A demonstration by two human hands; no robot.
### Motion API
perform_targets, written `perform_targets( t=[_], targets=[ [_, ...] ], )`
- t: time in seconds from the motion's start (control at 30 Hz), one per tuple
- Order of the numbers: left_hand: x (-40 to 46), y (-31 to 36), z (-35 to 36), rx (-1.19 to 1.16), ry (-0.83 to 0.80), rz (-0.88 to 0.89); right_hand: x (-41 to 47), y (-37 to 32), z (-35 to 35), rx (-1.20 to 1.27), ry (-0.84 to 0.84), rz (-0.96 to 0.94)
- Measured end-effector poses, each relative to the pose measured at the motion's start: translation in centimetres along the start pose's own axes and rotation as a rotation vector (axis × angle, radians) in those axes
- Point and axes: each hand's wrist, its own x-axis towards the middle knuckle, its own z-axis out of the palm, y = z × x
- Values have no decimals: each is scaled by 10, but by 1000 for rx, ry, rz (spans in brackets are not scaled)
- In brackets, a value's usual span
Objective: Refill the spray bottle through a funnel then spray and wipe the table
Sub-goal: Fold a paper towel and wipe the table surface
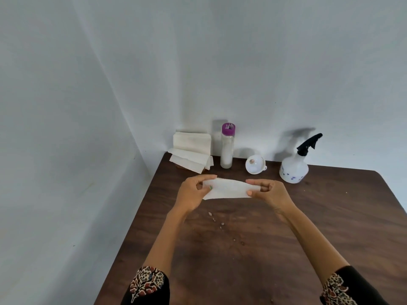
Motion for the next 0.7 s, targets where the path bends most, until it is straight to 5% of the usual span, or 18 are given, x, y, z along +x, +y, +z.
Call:
perform_targets(
  t=[0.13, 0.3, 0.37, 0.5, 0.7],
  targets=[
    [-5, 4, 7, 118, 3, -22, -11, 1, -4, -321, 76, -79],
    [-9, 5, 13, 234, 1, -6, -19, 5, -13, -359, 103, -85],
    [-9, 5, 13, 154, 0, -52, -20, 5, -17, -183, 89, -61],
    [-19, 17, 16, -366, -99, -206, -25, 4, -17, 415, 17, 120],
    [-26, 20, 37, -535, 21, -260, -33, 12, -1, 1170, -106, 290]
  ],
)
